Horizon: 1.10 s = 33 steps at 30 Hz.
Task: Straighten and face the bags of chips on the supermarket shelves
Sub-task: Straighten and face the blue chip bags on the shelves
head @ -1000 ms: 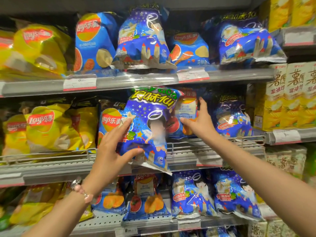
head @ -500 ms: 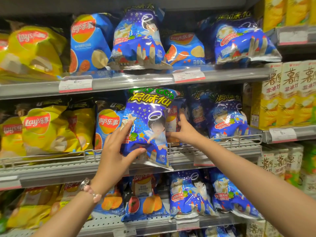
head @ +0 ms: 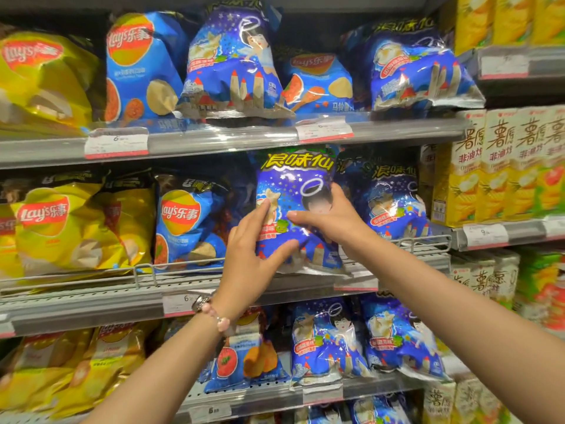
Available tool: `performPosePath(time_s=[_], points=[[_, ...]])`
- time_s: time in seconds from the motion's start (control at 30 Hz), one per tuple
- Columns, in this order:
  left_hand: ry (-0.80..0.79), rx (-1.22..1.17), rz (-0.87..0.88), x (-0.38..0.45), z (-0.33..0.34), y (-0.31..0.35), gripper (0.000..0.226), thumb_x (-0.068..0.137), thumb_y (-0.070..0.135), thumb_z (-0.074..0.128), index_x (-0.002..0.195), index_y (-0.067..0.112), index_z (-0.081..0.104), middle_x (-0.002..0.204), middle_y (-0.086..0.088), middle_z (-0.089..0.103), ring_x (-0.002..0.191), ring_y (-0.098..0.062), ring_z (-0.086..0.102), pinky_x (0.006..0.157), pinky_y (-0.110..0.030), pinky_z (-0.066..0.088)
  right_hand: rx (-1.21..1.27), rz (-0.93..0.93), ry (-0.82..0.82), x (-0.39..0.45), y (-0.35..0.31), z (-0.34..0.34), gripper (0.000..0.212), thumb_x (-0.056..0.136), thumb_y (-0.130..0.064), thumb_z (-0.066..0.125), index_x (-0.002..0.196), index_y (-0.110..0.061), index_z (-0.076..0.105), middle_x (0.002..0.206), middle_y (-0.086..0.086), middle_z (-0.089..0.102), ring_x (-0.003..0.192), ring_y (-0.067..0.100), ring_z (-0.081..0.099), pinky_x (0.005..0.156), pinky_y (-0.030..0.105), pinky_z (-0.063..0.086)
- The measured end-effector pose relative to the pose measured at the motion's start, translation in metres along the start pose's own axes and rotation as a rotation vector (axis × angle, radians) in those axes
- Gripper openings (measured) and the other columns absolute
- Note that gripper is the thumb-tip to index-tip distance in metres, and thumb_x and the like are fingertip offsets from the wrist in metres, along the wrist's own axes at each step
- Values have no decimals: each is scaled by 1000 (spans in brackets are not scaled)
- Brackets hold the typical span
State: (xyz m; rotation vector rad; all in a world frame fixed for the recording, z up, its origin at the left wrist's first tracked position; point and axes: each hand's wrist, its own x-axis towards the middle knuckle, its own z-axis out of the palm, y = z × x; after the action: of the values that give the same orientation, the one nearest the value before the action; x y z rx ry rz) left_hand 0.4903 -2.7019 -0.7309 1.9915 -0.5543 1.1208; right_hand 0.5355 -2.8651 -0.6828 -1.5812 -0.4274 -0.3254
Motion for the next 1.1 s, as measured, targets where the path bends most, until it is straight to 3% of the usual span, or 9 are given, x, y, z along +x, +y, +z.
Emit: performPosePath(time_s=[0.07,0.17,0.33,0.43,0.57,0.73,0.8,0.97,1.1], points=[[27,-65,-73,8,1,-6,63,83,42,57,140,23,41,127,20,44,122,-12,47,106,-28,35,22,-2,38,2,0,-19,69,63,-8,86,120,-15,48,107,2,67,86,7,68,76,25,56],[98,118,-150,23,1,-25,65,85,42,63,140,13,44,130,-5,49,123,-27,43,104,-31,29,-4,-10,80,4,-3,-52,58,63,-8,85,110,-19,52,94,-4,67,66,-4,66,55,12,49],[-127,122,-471,40,12,-46,103,70,46,80,149,21,19,138,-19,32,128,-33,35,103,-34,31,-67,16,89,11,-3,-96,62,64,-9,84,118,-14,54,102,3,70,85,16,70,69,28,58],[-146,84,-487,49,19,-52,105,66,45,84,146,17,23,141,-19,35,128,-32,38,96,-30,34,-96,9,137,18,-3,-112,66,63,-13,85,121,-16,53,106,2,70,89,16,70,69,29,57],[-194,85,-448,55,23,-59,98,72,27,83,148,14,23,138,-14,49,124,-31,50,101,-42,43,-171,-45,177,28,1,-119,65,63,-17,86,119,-19,52,105,-4,68,85,5,68,57,17,54],[-76,193,-387,56,18,-69,75,80,11,73,144,12,34,85,-10,65,85,-25,63,71,-33,48,-233,-46,206,40,13,-116,64,66,-24,86,118,-23,49,113,-1,64,95,13,65,74,30,56],[-75,183,-391,56,16,-73,70,81,16,73,141,13,37,81,-6,63,78,-20,61,63,-27,43,-212,-54,185,44,15,-112,60,67,-22,84,115,-24,48,114,1,64,94,11,65,71,27,56],[-227,7,-487,63,25,-74,102,67,42,84,147,18,26,138,-5,50,123,-23,50,96,-28,41,-202,-40,154,54,14,-113,65,68,-21,84,121,-21,46,121,6,61,104,21,64,86,41,55],[-347,-78,-585,70,31,-77,114,63,28,89,151,17,17,145,-5,44,129,-24,47,109,-39,38,-217,-32,156,59,17,-116,66,68,-21,84,122,-20,46,124,6,60,108,21,62,92,43,53]])
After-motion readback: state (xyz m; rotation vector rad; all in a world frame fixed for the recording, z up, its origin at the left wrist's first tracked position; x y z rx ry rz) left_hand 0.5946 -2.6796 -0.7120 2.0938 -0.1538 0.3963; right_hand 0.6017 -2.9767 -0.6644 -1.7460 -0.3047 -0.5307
